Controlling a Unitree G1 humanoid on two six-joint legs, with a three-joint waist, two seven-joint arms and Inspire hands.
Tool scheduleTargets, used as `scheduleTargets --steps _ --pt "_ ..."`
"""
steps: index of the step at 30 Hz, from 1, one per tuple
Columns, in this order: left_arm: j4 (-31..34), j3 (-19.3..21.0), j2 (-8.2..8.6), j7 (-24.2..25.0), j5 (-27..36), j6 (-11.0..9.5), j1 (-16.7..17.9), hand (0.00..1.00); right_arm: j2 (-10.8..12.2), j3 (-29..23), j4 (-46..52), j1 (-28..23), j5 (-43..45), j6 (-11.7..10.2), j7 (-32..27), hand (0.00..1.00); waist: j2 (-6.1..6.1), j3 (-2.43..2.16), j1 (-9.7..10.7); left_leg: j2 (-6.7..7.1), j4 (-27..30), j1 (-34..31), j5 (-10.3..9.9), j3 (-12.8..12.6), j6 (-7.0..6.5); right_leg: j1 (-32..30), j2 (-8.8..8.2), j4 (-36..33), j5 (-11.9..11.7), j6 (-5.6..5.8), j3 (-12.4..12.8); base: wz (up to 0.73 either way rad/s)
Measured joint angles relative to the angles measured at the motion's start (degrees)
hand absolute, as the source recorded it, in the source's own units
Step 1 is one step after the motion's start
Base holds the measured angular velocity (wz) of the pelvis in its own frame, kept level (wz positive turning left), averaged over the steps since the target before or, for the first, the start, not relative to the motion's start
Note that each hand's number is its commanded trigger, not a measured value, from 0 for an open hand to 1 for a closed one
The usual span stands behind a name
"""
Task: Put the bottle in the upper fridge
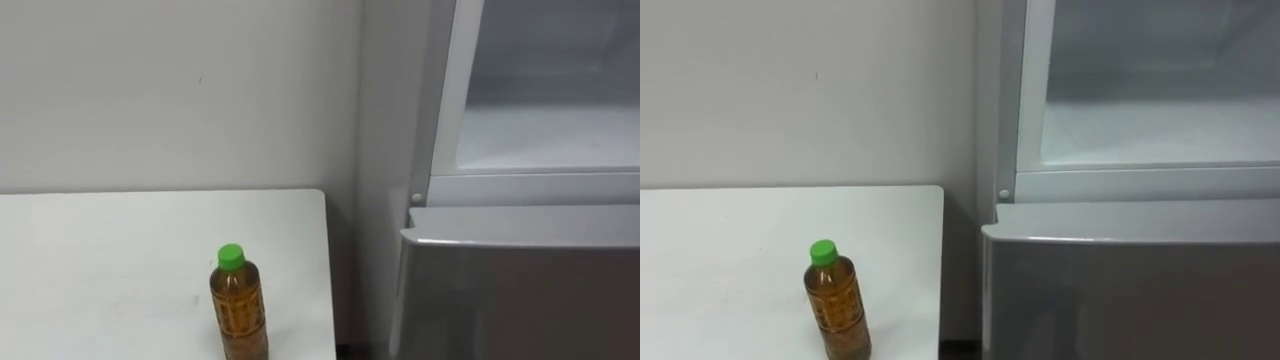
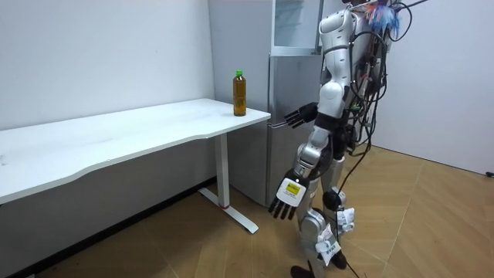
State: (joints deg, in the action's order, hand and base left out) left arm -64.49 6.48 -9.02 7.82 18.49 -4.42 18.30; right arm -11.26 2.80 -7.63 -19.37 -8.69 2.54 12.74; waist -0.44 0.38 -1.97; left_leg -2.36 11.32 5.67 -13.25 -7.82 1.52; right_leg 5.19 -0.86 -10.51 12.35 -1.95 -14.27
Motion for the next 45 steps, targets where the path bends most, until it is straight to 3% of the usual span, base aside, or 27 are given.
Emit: scheduleTargets --steps 5,11,16,20,26,29,38,40,42,45 --pt "-0.1 0.0 0.0 0.1 -0.1 0.1 0.0 0.0 -0.4 0.2 3.5 0.0 0.2 1.7 0.0 0.0 -0.03 0.17 -0.3 -0.06 0.0 -0.1 0.0 -0.5 0.0 -0.3 -0.03 -0.4 0.0 -0.05 0.1 -0.05" --pt "0.4 -0.7 -0.03 0.4 -0.2 0.1 0.0 0.0 -2.5 0.3 8.4 0.0 0.2 4.9 0.3 0.0 0.02 0.27 -2.6 -0.11 0.1 -0.3 0.0 -1.5 -0.03 -1.5 -0.17 -2.2 0.0 -0.05 1.5 -0.12" --pt "0.9 -1.1 -0.02 0.4 -0.2 0.1 0.0 0.0 -3.3 0.3 12.4 0.1 0.2 5.3 1.7 0.0 0.12 0.28 -2.9 -0.11 0.2 -0.8 0.2 -1.5 -0.25 -2.4 -0.21 -2.5 -0.1 -0.16 1.7 0.0" --pt "0.2 -1.0 -0.1 0.3 -0.6 0.1 -0.1 0.0 -5.6 0.3 19.4 0.1 0.2 7.5 3.0 0.0 0.24 0.29 -3.3 -0.2 0.3 -0.8 0.2 -1.7 -0.28 -2.4 -0.17 -2.8 -0.2 -0.28 1.8 -0.01" --pt "-1.0 -0.9 -0.41 0.5 -0.7 0.2 -0.1 0.0 -7.1 -0.8 22.5 0.3 0.3 8.3 4.4 0.0 -0.47 0.36 -4.8 -0.25 0.4 -1.2 0.3 -1.8 -0.3 -3.0 -0.18 -3.1 -0.2 -0.4 1.7 0.0" --pt "-0.9 -0.9 -0.89 0.7 -0.6 0.3 -0.1 0.0 -7.1 -1.0 23.0 1.5 0.3 8.3 4.9 0.0 -1.13 0.61 -4.8 -0.33 0.4 -1.3 0.4 -1.8 -0.26 -3.1 -0.14 -3.1 -0.3 -0.53 1.6 0.0" --pt "-1.0 -0.9 -1.18 0.7 -0.6 0.3 -0.3 0.0 -6.3 -1.4 29.1 5.9 -3.2 8.1 6.4 0.0 -1.45 0.5 -4.9 -0.42 0.4 -1.2 0.4 -1.6 -0.24 -2.3 0.06 -1.9 -0.7 -0.54 1.5 0.02" --pt "-1.0 -0.9 -1.19 0.7 -0.6 0.4 -0.4 0.0 -4.8 -1.4 31.2 8.0 -5.2 6.7 6.5 0.0 -1.47 0.38 -4.9 -0.42 0.4 -1.2 0.4 -1.6 -0.24 -2.2 0.09 -1.6 -0.7 -0.48 1.4 0.02" --pt "-1.3 -0.5 -1.3 0.6 -1.2 0.4 -0.5 0.0 -4.0 -1.4 33.1 11.6 -8.4 3.6 6.0 0.0 -1.77 -0.14 -4.9 -0.38 0.3 -1.1 0.4 -1.4 -0.24 -2.1 0.14 -1.1 -0.9 -0.41 1.3 0.06" --pt "-1.2 0.1 -2.01 0.5 -1.9 0.4 0.0 0.0 -3.5 -1.4 33.8 14.3 -12.5 0.5 6.0 0.0 -2.57 -0.62 -4.9 -0.38 0.3 -0.9 0.4 -1.2 -0.24 -1.0 0.18 -0.7 -1.0 -0.29 0.8 0.1"
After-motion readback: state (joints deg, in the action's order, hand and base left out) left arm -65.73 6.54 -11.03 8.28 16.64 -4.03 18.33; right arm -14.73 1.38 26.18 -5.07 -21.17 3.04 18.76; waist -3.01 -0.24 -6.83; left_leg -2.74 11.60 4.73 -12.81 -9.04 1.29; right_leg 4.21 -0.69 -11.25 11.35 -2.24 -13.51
